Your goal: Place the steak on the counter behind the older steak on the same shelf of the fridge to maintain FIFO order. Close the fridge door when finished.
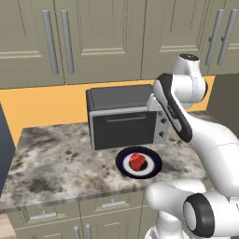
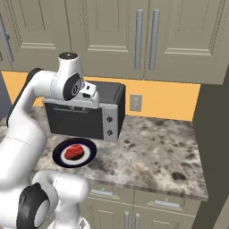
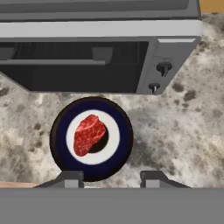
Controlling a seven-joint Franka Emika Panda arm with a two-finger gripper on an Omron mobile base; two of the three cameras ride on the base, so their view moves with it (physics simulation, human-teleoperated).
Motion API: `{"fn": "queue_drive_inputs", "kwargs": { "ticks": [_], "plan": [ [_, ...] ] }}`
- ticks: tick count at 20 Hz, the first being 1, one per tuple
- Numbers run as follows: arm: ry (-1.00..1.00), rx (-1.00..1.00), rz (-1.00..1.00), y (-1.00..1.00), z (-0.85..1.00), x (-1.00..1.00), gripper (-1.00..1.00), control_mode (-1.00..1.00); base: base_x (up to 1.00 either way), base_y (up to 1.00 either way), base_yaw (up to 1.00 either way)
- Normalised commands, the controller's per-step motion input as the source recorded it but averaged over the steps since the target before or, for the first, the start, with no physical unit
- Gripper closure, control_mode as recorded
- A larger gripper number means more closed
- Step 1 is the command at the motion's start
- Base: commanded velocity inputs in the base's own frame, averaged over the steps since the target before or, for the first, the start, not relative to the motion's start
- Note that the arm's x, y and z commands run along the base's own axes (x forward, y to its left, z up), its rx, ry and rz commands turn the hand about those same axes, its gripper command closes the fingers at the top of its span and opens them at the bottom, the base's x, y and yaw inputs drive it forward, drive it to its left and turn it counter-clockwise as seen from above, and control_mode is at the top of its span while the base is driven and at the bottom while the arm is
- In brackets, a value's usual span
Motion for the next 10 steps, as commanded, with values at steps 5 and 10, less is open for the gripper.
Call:
{"fn": "queue_drive_inputs", "kwargs": {
  "ticks": [5,10],
  "plan": [
    [-0.01,0.0,-0.02,0.07,-0.3,-0.46,-1.0,-1.0,0.0,0.0,0.0],
    [-0.02,0.03,-0.2,0.23,-0.91,-0.65,-1.0,-1.0,0.0,0.0,0.0]
  ]
}}
